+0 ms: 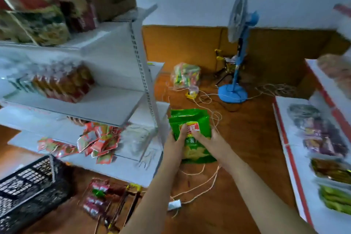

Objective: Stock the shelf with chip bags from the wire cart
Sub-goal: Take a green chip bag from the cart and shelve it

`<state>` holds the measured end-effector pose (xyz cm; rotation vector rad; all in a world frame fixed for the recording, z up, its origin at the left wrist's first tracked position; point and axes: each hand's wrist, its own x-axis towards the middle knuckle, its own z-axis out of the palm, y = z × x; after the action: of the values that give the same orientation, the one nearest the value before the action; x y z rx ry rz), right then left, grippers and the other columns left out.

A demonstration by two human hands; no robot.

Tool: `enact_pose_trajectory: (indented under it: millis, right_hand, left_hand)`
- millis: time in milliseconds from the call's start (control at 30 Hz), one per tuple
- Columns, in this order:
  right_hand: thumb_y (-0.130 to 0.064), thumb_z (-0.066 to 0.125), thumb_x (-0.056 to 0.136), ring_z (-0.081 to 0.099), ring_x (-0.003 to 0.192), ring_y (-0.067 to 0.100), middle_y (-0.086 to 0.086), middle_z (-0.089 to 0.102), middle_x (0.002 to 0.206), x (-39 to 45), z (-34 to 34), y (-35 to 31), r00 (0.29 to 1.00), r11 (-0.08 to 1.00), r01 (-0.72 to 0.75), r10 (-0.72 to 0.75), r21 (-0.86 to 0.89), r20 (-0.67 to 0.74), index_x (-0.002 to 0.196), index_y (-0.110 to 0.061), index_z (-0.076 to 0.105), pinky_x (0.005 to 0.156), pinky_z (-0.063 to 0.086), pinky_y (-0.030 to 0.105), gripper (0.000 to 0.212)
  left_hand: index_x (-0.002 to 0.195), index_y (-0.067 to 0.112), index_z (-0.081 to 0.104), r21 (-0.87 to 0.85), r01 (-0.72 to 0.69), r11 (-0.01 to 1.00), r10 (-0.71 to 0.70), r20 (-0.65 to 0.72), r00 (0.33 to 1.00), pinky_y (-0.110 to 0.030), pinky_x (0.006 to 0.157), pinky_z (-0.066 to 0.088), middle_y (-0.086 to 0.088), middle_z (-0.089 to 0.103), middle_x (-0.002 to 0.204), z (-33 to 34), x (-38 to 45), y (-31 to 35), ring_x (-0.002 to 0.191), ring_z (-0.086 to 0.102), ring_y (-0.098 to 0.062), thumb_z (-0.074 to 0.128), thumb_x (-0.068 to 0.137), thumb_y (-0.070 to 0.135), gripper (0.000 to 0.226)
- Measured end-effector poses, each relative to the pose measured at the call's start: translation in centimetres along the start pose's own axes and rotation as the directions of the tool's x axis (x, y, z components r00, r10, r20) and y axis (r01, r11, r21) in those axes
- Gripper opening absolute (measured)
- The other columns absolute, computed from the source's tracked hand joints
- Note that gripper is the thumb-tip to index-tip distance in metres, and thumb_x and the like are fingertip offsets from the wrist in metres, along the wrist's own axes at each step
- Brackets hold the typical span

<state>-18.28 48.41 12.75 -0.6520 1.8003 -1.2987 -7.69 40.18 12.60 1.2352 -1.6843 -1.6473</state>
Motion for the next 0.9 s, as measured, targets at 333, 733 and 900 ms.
enact_pose_trajectory:
  millis: [333, 733, 900]
  right_hand:
    - [-0.052, 0.062, 0.087, 0.070, 0.073, -0.001, -0.008, 0.071, 0.092, -5.8, -23.8, 6.6, 0.837, 0.977, 0.063, 0.059, 0.204, -0.543, 0.110, -0.026, 0.060, 0.059, 0.054, 0.017, 0.035]
    - [-0.055, 0.067, 0.080, 0.067, 0.097, 0.017, -0.007, 0.069, 0.104, 1.0, -43.4, 14.7, 0.478, 0.919, 0.073, 0.308, 0.387, -0.822, 0.101, -0.042, 0.058, 0.088, 0.055, 0.043, 0.026]
    - [-0.061, 0.075, 0.056, 0.067, 0.105, 0.023, -0.001, 0.069, 0.117, 7.3, -51.1, 15.7, 0.445, 0.851, 0.106, 0.423, 0.515, -0.790, 0.120, -0.040, 0.059, 0.093, 0.053, 0.051, 0.069]
  left_hand:
    - [0.114, 0.027, 0.054, 0.071, -0.139, 0.988, 0.096, 0.422, 0.902, -0.008, 0.058, 0.046, 0.011, 0.065, 0.104, 26.4, -2.8, 2.7, 0.082, 0.060, 0.002, 0.050, 0.095, 0.053, 0.032]
    - [0.101, 0.035, 0.057, 0.170, -0.206, 0.964, -0.054, 0.880, 0.472, -0.029, 0.080, 0.061, 0.009, 0.073, 0.101, 51.7, 6.9, 1.8, 0.086, 0.073, -0.008, 0.076, 0.083, 0.040, 0.027]
    - [0.112, 0.026, 0.061, 0.221, -0.248, 0.943, -0.138, 0.940, 0.311, -0.040, 0.088, 0.059, 0.001, 0.075, 0.107, 60.3, 14.8, 4.4, 0.092, 0.074, -0.016, 0.081, 0.077, 0.042, 0.043]
